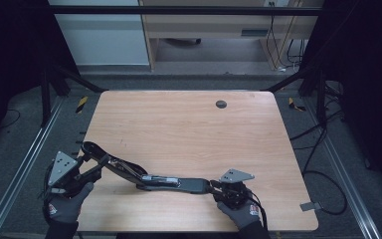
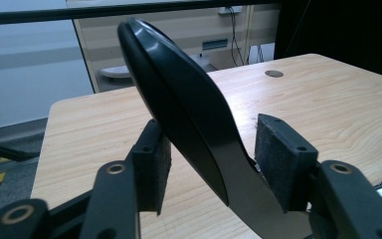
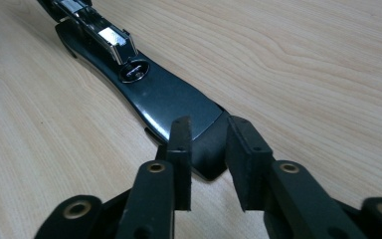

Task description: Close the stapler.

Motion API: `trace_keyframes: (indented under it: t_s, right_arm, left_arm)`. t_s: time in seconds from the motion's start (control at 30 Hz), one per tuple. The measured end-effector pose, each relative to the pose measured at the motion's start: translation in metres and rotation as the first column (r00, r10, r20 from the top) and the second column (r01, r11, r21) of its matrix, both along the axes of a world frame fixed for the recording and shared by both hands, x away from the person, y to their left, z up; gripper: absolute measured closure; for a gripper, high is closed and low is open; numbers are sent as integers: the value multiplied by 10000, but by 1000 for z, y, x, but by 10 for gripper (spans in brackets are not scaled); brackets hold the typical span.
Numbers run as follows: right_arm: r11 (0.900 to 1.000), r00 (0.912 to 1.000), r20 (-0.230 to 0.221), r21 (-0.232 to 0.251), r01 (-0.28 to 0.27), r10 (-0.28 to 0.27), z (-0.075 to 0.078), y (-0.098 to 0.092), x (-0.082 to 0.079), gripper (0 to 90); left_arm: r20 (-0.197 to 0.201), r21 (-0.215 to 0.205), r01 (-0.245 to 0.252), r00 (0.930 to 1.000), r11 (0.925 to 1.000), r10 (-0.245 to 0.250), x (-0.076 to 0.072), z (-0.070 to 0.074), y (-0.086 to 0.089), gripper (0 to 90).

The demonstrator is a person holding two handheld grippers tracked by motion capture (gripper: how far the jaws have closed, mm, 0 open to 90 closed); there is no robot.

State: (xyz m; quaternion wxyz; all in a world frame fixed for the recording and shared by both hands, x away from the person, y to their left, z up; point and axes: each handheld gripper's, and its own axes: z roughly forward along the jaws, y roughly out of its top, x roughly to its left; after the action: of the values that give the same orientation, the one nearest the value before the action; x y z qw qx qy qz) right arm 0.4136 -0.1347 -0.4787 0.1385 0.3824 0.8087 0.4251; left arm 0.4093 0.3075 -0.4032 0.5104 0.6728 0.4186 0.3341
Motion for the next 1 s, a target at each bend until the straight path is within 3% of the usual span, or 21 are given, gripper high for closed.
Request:
trace_keyframes:
  t_s: [0.4, 1.0]
  right_arm:
    - [9998, 9996, -247, -203, 92, -97, -6, 13, 4, 886]
    - [9993, 9997, -229, -370, -102, 93, -15, 28, 4, 900]
  left_arm:
    - [-137, -421, 71, 9999, 9991, -76, 1, 1, 1, 527]
    - [-89, -622, 337, 9994, 9975, -343, -1, 5, -3, 549]
